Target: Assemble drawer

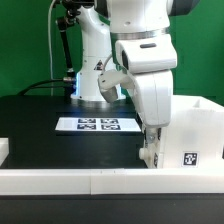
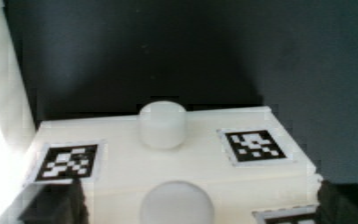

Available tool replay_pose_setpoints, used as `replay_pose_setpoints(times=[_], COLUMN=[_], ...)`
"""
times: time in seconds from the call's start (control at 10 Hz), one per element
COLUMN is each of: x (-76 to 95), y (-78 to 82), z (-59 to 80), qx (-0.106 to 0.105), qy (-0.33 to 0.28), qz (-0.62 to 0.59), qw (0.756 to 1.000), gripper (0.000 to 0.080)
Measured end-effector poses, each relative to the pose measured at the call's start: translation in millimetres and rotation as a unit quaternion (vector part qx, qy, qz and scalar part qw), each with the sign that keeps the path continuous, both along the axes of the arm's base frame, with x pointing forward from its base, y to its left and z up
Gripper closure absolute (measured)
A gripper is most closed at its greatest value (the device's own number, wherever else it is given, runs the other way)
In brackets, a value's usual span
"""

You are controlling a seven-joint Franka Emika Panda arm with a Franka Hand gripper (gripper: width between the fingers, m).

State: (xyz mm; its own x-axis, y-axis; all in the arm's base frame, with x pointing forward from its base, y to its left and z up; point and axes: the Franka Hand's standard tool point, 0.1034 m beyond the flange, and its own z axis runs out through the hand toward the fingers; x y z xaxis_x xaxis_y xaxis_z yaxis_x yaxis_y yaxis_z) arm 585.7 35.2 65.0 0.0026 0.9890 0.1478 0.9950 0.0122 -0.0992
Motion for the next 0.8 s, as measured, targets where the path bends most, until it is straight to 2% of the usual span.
replay_pose_setpoints(times=[0.2, 0.4, 0.5, 0.8], x=[3.4, 7.1, 7.0, 5.0], y=[-33.3, -55.7, -60.9, -60.2], z=[2.7, 13.0, 17.2, 14.0], qx=[-0.005, -0.01, -0.013, -0.013], qy=[0.001, -0.013, -0.027, -0.023], qz=[-0.001, -0.019, -0.026, -0.026], qw=[1.0, 1.0, 0.999, 0.999], gripper=[0.015, 0.015, 0.015, 0.015])
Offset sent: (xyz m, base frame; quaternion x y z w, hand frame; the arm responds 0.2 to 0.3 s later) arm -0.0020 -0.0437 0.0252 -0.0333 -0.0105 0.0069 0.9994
